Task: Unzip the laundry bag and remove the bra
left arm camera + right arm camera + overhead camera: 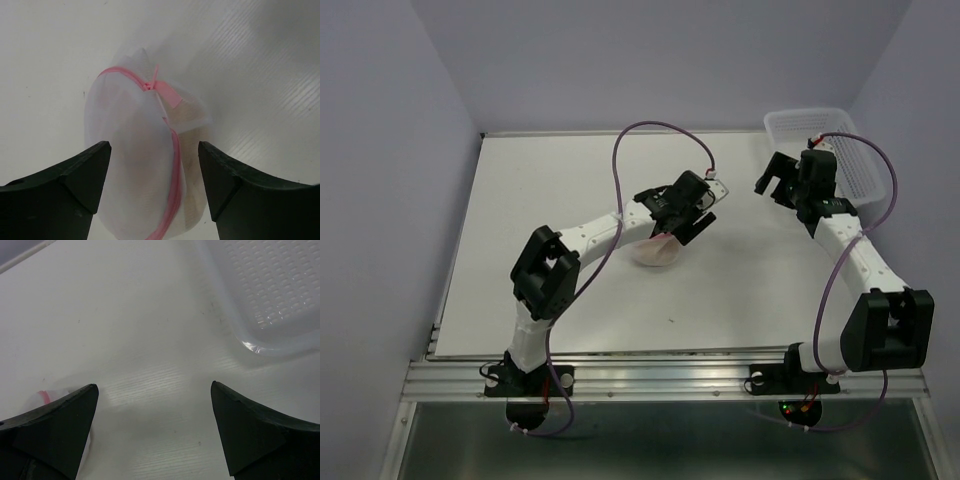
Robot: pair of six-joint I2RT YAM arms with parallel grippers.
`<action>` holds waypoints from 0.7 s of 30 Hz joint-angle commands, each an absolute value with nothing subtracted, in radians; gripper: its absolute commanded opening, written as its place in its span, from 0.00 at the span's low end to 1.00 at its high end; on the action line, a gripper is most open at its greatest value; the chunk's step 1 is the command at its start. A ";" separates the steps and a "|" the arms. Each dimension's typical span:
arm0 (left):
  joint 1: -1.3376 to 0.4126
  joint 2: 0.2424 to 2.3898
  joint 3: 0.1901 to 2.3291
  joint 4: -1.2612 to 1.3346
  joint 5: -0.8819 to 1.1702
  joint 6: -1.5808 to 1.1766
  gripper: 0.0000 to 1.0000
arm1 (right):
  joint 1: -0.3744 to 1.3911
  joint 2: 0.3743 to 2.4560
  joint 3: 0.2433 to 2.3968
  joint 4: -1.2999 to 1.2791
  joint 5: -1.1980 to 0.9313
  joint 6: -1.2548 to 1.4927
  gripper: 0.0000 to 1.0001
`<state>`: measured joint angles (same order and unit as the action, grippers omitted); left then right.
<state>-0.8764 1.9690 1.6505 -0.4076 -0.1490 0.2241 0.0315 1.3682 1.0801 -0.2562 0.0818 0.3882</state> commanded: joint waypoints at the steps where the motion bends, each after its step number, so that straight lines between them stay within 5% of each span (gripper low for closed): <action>1: -0.879 1.982 1.707 -0.420 -0.227 0.249 0.81 | 0.031 1.374 1.117 -0.250 0.057 0.376 1.00; 3: -0.879 1.997 1.713 -0.431 -0.224 0.244 0.68 | 0.031 1.382 1.118 -0.252 0.057 0.374 1.00; 7: -0.877 1.991 1.687 -0.414 -0.222 0.253 0.63 | 0.031 1.385 1.118 -0.256 0.067 0.374 1.00; 10: -0.876 1.987 1.692 -0.410 -0.215 0.252 0.47 | 0.031 1.385 1.120 -0.256 0.055 0.373 1.00; 13: -0.876 1.974 1.694 -0.400 -0.201 0.253 0.03 | 0.031 1.381 1.117 -0.255 0.022 0.358 1.00; 21: -0.874 1.879 1.628 -0.333 -0.175 0.297 0.00 | 0.031 1.368 1.069 -0.184 -0.509 0.138 1.00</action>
